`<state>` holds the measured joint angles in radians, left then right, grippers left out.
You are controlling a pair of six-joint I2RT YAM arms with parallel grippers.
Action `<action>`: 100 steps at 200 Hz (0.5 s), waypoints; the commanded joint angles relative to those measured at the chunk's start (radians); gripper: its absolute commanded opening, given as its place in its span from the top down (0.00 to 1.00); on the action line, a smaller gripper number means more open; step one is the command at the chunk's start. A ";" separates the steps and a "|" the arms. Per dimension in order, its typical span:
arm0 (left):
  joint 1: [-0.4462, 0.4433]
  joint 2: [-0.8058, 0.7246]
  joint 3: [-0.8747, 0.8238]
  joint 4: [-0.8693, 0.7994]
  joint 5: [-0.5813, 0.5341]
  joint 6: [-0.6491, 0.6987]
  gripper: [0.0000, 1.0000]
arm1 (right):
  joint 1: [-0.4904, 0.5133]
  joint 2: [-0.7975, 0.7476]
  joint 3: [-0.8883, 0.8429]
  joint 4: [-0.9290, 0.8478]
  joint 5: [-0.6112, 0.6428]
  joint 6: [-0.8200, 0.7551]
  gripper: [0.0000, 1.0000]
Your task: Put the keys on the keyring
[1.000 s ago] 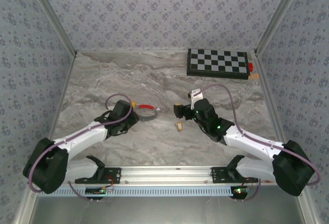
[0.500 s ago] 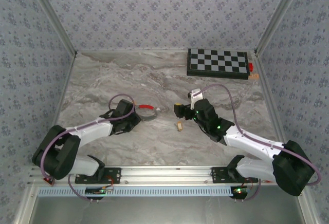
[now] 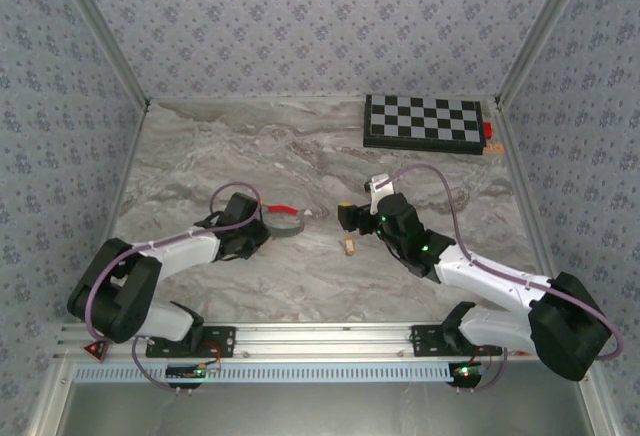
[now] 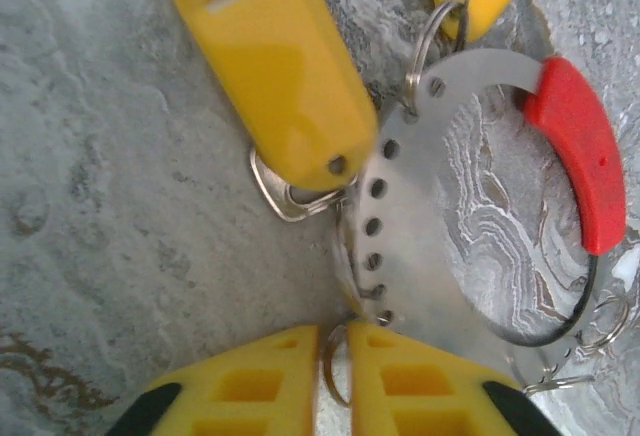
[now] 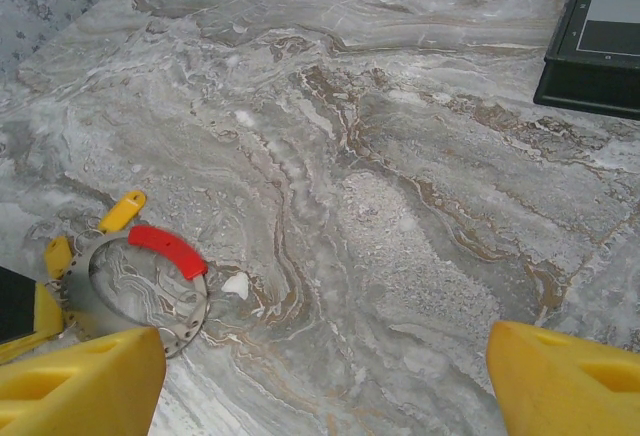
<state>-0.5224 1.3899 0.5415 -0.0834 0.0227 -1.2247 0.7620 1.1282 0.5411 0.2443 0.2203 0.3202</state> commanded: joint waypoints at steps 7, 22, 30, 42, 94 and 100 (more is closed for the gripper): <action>0.005 0.017 0.043 0.025 0.011 0.007 0.93 | -0.001 0.010 0.000 0.022 -0.010 -0.017 0.15; 0.005 0.010 0.057 0.001 0.004 0.027 1.00 | -0.001 0.010 0.000 0.021 -0.012 -0.017 0.14; 0.005 0.000 0.066 -0.015 -0.002 0.034 1.00 | 0.001 0.010 0.000 0.021 -0.012 -0.018 0.14; 0.004 -0.017 0.078 -0.038 -0.012 0.053 1.00 | 0.001 0.012 0.002 0.020 -0.012 -0.017 0.14; 0.004 -0.118 0.175 -0.230 -0.113 0.221 1.00 | 0.002 0.011 0.002 0.019 -0.010 -0.017 0.14; 0.003 -0.128 0.188 -0.254 -0.125 0.245 1.00 | 0.001 0.012 0.002 0.018 -0.010 -0.018 0.14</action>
<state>-0.5217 1.3155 0.6563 -0.2111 -0.0315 -1.1007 0.7620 1.1336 0.5411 0.2443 0.2199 0.3199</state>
